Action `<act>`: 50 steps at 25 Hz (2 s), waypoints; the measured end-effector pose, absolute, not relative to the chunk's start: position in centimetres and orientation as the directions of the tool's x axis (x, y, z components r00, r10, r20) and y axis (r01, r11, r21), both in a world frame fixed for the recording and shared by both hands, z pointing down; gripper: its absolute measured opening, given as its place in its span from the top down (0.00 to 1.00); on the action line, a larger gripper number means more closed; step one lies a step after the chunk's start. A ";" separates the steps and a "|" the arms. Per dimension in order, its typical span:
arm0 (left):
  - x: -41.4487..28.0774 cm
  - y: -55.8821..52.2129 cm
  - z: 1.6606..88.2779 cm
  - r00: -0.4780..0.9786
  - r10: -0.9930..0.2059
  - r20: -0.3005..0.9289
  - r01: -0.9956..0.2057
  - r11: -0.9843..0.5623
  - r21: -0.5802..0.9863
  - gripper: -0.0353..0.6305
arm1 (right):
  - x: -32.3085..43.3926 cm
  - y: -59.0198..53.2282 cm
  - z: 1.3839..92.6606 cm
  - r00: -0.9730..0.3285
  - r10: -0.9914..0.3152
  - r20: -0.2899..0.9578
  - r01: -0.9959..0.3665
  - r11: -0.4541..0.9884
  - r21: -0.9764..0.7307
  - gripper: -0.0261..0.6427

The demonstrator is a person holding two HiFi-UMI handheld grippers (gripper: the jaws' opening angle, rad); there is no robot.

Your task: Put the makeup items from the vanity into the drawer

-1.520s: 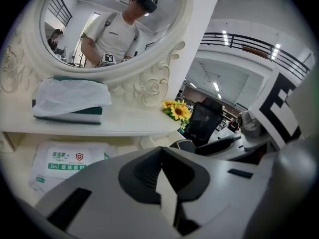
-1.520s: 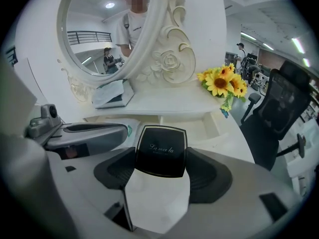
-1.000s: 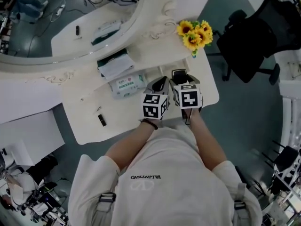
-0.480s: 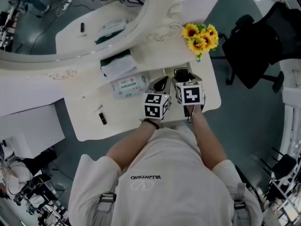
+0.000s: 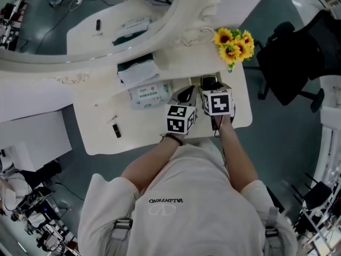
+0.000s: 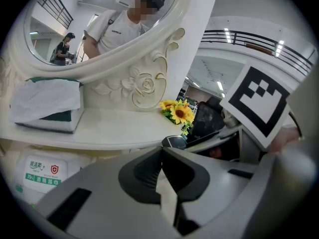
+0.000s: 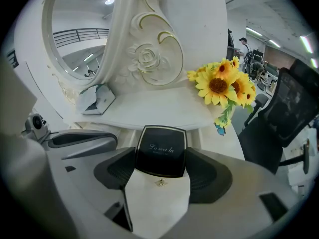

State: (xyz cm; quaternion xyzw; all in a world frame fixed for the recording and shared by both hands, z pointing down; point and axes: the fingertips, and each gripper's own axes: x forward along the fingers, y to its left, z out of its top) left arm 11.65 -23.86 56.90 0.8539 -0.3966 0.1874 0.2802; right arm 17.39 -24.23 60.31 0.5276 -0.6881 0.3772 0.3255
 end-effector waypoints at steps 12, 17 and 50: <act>12.5 -25.0 58.2 0.606 -0.569 0.556 -0.789 -0.522 0.325 0.94 | 17.7 -24.5 61.5 -0.209 -0.466 0.859 -0.975 0.171 -0.145 0.47; 12.5 -25.2 58.2 0.602 -0.570 0.558 -0.791 -0.518 0.325 0.94 | 18.0 -23.8 62.6 -0.202 -0.416 0.887 -0.975 0.172 -0.141 0.47; 9.7 -24.8 56.3 0.612 -0.614 0.498 -0.788 -0.526 0.319 0.94 | 19.7 -24.7 60.2 -0.073 -0.592 0.802 -0.996 0.080 -0.031 0.74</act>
